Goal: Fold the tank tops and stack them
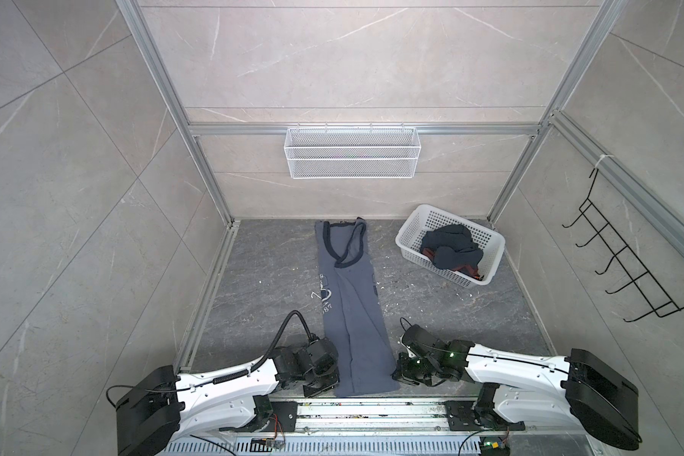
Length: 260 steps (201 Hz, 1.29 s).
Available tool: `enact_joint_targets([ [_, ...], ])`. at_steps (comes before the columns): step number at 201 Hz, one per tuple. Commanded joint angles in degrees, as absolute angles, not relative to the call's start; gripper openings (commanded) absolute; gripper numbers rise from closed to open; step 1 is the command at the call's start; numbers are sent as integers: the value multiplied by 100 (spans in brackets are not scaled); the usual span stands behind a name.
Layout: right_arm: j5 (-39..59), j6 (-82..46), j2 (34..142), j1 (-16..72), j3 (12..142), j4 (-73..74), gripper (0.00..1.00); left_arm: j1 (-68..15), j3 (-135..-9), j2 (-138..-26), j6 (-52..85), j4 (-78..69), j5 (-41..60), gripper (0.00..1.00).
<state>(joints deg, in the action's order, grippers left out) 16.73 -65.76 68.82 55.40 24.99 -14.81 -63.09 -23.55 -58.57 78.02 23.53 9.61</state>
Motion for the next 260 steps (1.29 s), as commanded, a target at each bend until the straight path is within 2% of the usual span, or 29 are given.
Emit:
enact_joint_targets([
  [1, 1494, -6356, 6895, 5574, 2904, -1854, 0, -6291, -2760, -5824, 7587, 2618, 939, 5],
  [13, 1492, -6289, 6936, 5573, 3150, -2080, 0, -6129, -2814, -5752, 7488, 2615, 936, 0],
  [48, 1336, -5918, 7206, 5437, 4054, -2617, 0, -5115, -3268, -5617, 6768, 2766, 1135, 0],
  [107, 1602, -4790, 8177, 4170, 5429, -2433, 0, -3196, -4575, -6671, 5543, 2465, 1758, 0],
  [132, 1932, -4356, 8865, 3636, 6192, -2322, 0, -2797, -5124, -7411, 5313, 2166, 1882, 0],
  [194, 2242, -3831, 10582, 3075, 8110, -2356, 0, -2118, -5932, -8706, 5213, 1653, 1711, 0],
  [260, 2186, -3692, 11688, 2844, 9110, -2435, 0, -1651, -6790, -9841, 5039, 1407, 1746, 0],
])
